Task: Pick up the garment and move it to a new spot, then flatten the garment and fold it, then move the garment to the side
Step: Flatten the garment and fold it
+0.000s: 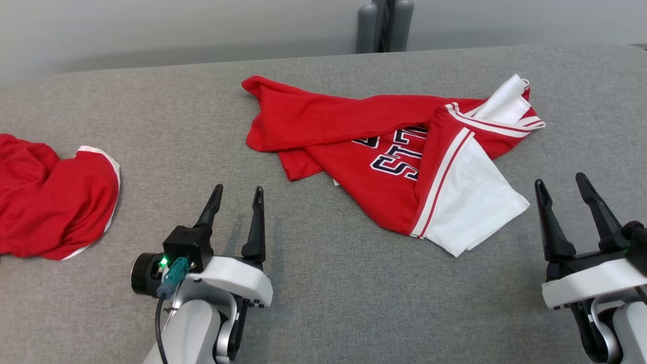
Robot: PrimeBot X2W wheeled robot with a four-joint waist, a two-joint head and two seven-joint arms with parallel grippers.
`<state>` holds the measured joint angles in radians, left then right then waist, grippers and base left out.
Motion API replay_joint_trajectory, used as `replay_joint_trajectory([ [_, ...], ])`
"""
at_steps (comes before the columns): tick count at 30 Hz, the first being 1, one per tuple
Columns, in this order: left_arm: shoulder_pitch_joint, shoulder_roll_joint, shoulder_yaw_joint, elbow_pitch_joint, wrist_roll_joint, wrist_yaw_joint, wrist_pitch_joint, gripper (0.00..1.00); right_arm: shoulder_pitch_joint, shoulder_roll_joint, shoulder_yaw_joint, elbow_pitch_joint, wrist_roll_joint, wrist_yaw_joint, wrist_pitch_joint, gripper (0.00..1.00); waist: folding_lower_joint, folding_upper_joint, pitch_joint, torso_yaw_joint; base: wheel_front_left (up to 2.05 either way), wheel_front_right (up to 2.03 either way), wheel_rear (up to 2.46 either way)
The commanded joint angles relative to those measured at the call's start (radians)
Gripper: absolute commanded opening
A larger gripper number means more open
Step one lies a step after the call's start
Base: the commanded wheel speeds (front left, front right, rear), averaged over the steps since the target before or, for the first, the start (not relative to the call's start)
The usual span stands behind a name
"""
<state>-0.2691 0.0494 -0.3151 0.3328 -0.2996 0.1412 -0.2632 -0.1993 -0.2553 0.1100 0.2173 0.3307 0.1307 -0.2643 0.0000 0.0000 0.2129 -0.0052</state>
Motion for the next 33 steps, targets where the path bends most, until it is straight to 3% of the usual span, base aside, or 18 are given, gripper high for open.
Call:
replay_joint_trajectory([
  [1, -0.032, 0.003, -0.011, 0.023, -0.024, -0.003, 0.006, 1.0, -0.015, -0.008, 0.001, 0.002, 0.005, 0.0, -0.001, 1.0, 0.0, 0.0, 0.02, -0.022, 0.0, 0.0, 0.0],
  [11, -0.281, 0.004, -0.164, 0.263, -0.186, 0.061, 0.162, 1.0, -0.043, -0.022, -0.005, -0.009, 0.028, 0.0, -0.001, 1.0, 0.0, 0.0, 0.103, -0.078, 0.0, 0.0, 0.0],
  [14, -0.328, 0.004, -0.199, 0.313, -0.229, 0.063, 0.18, 1.0, -0.051, -0.023, -0.004, -0.01, 0.033, 0.0, -0.001, 1.0, 0.0, 0.0, 0.119, -0.088, 0.0, 0.0, 0.0],
  [27, -0.436, 0.003, -0.312, 0.455, -0.364, 0.064, 0.149, 1.0, -0.063, -0.014, -0.005, -0.004, 0.042, 0.0, -0.001, 1.0, 0.0, 0.0, 0.143, -0.11, 0.0, 0.0, 0.0],
  [28, -0.441, 0.003, -0.319, 0.463, -0.374, 0.059, 0.149, 0.84, -0.064, -0.013, -0.005, -0.004, 0.042, 0.0, -0.001, 1.0, 0.0, 0.0, 0.143, -0.11, 0.0, 0.0, 0.0],
  [30, -0.452, 0.003, -0.331, 0.473, -0.394, 0.054, 0.137, 0.0, -0.064, -0.013, -0.006, -0.002, 0.043, 0.0, -0.001, 1.0, 0.0, 0.0, 0.143, -0.11, 0.0, 0.0, 0.0],
  [33, -0.466, 0.003, -0.352, 0.488, -0.417, 0.048, 0.122, 0.0, -0.06, -0.013, -0.011, 0.003, 0.041, 0.0, -0.001, 1.0, 0.0, 0.0, 0.141, -0.107, 0.0, 0.0, 0.0],
])
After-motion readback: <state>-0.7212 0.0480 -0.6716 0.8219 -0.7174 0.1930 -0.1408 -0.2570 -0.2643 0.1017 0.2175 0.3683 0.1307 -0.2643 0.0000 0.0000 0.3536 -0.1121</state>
